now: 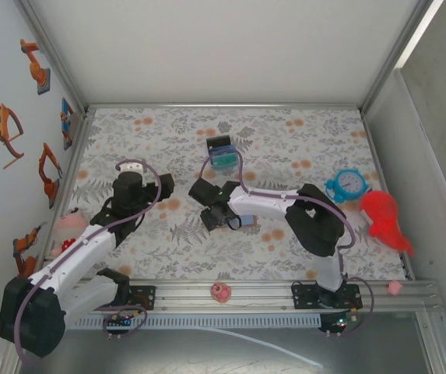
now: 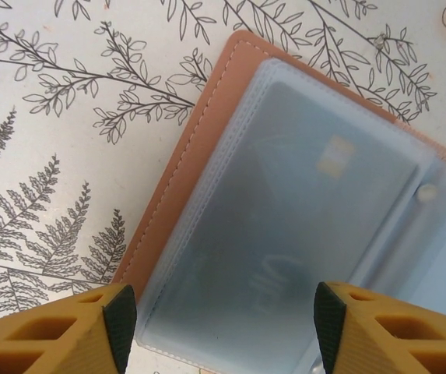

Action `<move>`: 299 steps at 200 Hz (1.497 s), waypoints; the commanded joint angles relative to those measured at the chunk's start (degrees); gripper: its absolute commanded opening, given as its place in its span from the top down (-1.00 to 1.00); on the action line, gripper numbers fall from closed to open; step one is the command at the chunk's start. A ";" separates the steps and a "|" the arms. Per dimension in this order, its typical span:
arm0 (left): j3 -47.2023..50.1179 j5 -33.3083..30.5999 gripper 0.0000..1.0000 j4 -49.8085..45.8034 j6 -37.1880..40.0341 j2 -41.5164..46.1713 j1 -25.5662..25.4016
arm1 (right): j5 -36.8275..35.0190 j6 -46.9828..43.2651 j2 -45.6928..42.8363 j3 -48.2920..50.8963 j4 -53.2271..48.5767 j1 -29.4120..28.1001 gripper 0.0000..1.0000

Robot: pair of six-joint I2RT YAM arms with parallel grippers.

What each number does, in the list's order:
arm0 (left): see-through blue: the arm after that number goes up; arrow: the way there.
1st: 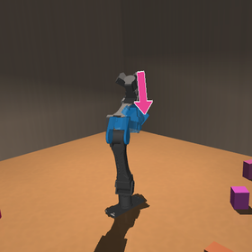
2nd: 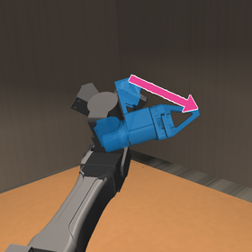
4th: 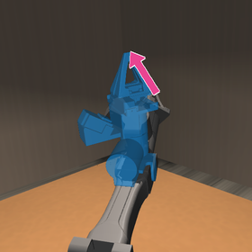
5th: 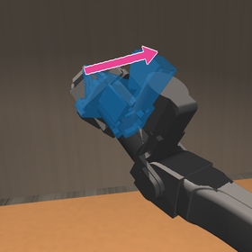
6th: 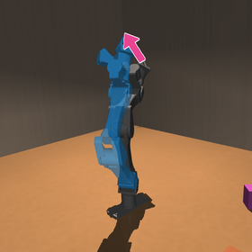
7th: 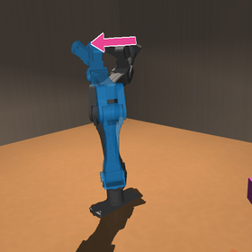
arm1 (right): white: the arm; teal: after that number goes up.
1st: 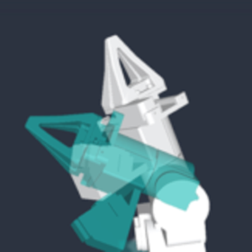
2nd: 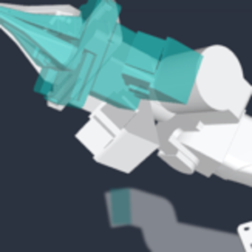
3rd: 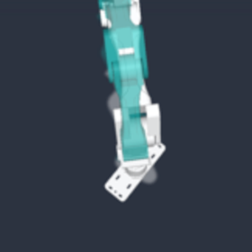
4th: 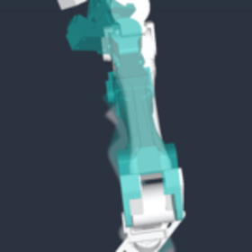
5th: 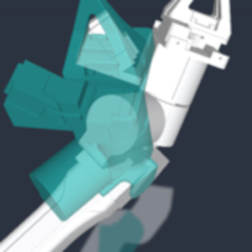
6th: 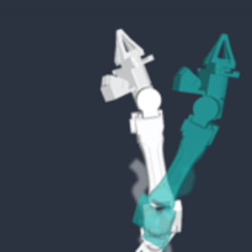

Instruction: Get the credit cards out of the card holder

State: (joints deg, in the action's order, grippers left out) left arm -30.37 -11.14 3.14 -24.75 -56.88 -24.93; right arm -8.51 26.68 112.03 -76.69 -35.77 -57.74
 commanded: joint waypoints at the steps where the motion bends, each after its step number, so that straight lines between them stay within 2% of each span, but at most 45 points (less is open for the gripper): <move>1: 0.28 0.01 -0.94 0.35 -0.45 -0.52 0.15 | -0.69 1.36 0.65 -0.95 -0.81 0.33 -0.24; 56: -0.47 1.18 -0.94 0.13 -0.26 -1.29 0.17 | 3.52 2.47 -0.41 2.86 2.80 2.13 -0.21; 115: -0.49 1.50 -0.94 -0.11 -0.34 -0.73 0.14 | 3.97 2.24 -0.92 4.98 3.61 2.89 -0.10; 149: -0.74 1.60 -0.94 -0.52 -0.21 -0.11 0.17 | 9.18 2.95 -2.48 7.73 8.03 4.22 -0.04; 184: -0.74 1.57 -0.94 -1.06 -0.10 0.45 0.10 | 13.81 3.82 -4.38 10.85 12.62 5.87 0.13; 228: -0.74 1.58 -0.94 -0.98 -0.09 0.79 0.11 | 13.06 3.87 -4.21 11.26 11.86 6.23 0.38; 244: -0.74 1.52 -0.94 -0.93 -0.11 0.83 0.00 | 12.64 3.62 -3.90 10.94 11.22 6.23 0.52; 276: -0.57 0.93 -0.94 -0.37 0.66 1.42 -0.54 | 16.26 1.03 -4.69 10.63 12.16 6.06 0.81; 299: -0.46 -0.38 -0.94 -0.15 1.13 1.94 -1.32 | 18.45 -1.45 -5.71 9.66 11.61 5.33 0.88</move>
State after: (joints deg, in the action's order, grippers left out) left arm -30.37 -10.44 2.50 -24.69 -56.49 -25.45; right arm 6.22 28.25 107.09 -66.96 -22.76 -51.31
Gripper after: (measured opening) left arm 0.968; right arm 0.070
